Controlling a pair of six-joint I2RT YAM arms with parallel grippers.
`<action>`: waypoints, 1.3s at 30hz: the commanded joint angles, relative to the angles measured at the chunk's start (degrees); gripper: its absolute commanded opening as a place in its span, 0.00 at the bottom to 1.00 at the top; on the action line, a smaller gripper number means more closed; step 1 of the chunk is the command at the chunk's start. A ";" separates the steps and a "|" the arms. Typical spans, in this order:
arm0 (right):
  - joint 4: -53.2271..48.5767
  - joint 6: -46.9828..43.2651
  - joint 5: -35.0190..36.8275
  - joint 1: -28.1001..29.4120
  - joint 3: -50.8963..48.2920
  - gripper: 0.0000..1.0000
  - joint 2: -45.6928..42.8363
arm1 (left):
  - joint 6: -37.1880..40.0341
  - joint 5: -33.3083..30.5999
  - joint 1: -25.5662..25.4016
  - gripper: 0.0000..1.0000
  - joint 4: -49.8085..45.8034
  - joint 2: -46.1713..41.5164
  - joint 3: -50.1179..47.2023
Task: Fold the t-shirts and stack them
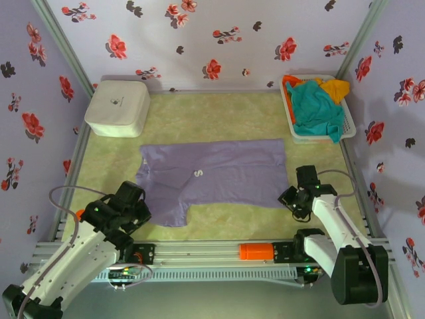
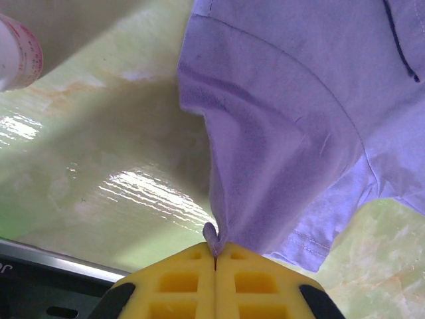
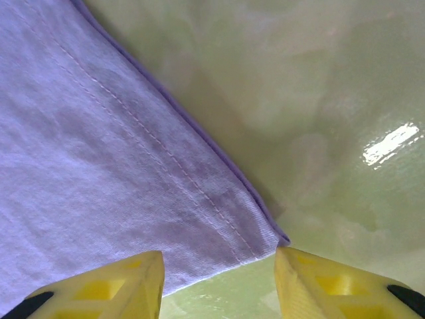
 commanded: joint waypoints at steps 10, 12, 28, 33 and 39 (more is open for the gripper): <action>4.00 -0.53 -0.52 -0.22 0.75 0.39 6.42 | 1.27 -0.40 -0.37 0.00 -2.70 0.01 -0.41; 3.88 -0.79 -0.54 -0.21 1.25 0.35 6.67 | 1.32 -0.43 -0.36 0.00 -3.10 0.00 -0.26; -0.15 -1.70 -1.41 -0.30 4.71 0.00 3.58 | 1.03 1.71 -0.45 0.00 -2.95 -1.23 6.30; -1.51 -2.82 -1.90 -0.69 8.89 0.00 5.67 | 2.29 1.67 -0.36 0.00 0.10 0.67 9.21; -1.78 -3.61 -1.51 -1.60 12.36 0.00 8.38 | 6.39 0.40 0.44 0.00 2.57 6.82 14.61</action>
